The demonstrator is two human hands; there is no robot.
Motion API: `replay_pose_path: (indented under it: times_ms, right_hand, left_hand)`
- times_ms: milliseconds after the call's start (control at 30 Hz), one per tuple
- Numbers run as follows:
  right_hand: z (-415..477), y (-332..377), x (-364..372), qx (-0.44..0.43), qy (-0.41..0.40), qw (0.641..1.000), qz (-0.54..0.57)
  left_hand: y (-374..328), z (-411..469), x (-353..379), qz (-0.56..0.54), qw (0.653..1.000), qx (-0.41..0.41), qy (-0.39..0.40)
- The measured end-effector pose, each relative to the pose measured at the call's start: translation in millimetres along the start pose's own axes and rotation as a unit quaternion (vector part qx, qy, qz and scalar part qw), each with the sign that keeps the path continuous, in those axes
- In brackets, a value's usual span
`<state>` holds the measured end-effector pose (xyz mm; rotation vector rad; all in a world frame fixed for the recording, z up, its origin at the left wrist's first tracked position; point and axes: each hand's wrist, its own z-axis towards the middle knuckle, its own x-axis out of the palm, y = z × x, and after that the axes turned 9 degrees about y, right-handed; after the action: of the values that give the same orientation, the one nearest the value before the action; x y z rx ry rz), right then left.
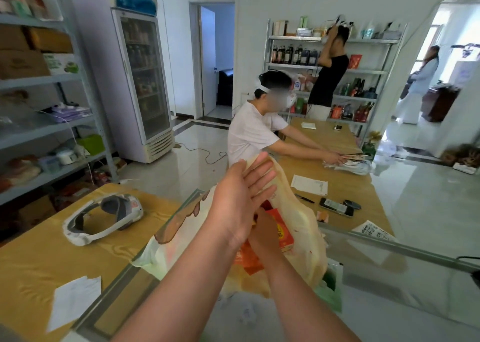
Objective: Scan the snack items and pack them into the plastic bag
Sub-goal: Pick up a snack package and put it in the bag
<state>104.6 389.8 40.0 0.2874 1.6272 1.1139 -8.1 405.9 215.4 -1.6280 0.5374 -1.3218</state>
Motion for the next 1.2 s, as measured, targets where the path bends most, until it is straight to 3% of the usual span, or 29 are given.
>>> replay_pose_path:
  times_ms: [200, 267, 333, 500, 633, 800, 933, 1067, 1200]
  right_hand:
    - [-1.9, -1.5, 5.5, 0.026, -0.05, 0.994, -0.09]
    - [-4.5, -2.4, 6.8, 0.025, -0.063, 0.995, -0.072]
    - [-7.0, -2.9, 11.5, 0.028, -0.055, 0.998, -0.026]
    - [3.2, -11.0, 16.8, 0.008, 0.011, 0.997, -0.079]
    - [-15.0, 0.0, -10.8, -0.032, 0.041, 0.998, -0.021]
    - [-53.2, -10.3, -40.7, 0.004, -0.04, 0.997, 0.06]
    - [-99.6, -29.9, -68.6, -0.067, -0.145, 0.984, 0.074]
    - [-124.7, -73.0, -92.3, -0.079, -0.225, 0.969, 0.064]
    - [-123.2, -122.7, -106.6, -0.007, -0.193, 0.98, 0.036]
  left_hand:
    - [-3.9, 1.0, -7.4, 0.024, 1.0, -0.01, 0.001]
    - [-5.0, 0.4, -9.9, 0.026, 1.0, -0.012, 0.003]
    - [-6.5, -1.2, -10.3, 0.023, 1.0, -0.017, 0.01]
    - [-7.8, -5.1, -9.7, 0.024, 0.999, -0.019, 0.027]
    - [-6.7, -7.8, -8.3, 0.004, 1.0, -0.016, 0.026]
    - [6.9, -14.3, 5.5, -0.056, 0.998, 0.012, 0.033]
    - [37.4, -22.3, 23.9, -0.11, 0.99, 0.021, 0.086]
    - [75.0, -24.1, 50.0, -0.044, 0.989, -0.033, 0.137]
    - [117.4, -19.6, 67.9, 0.133, 0.974, -0.129, 0.132]
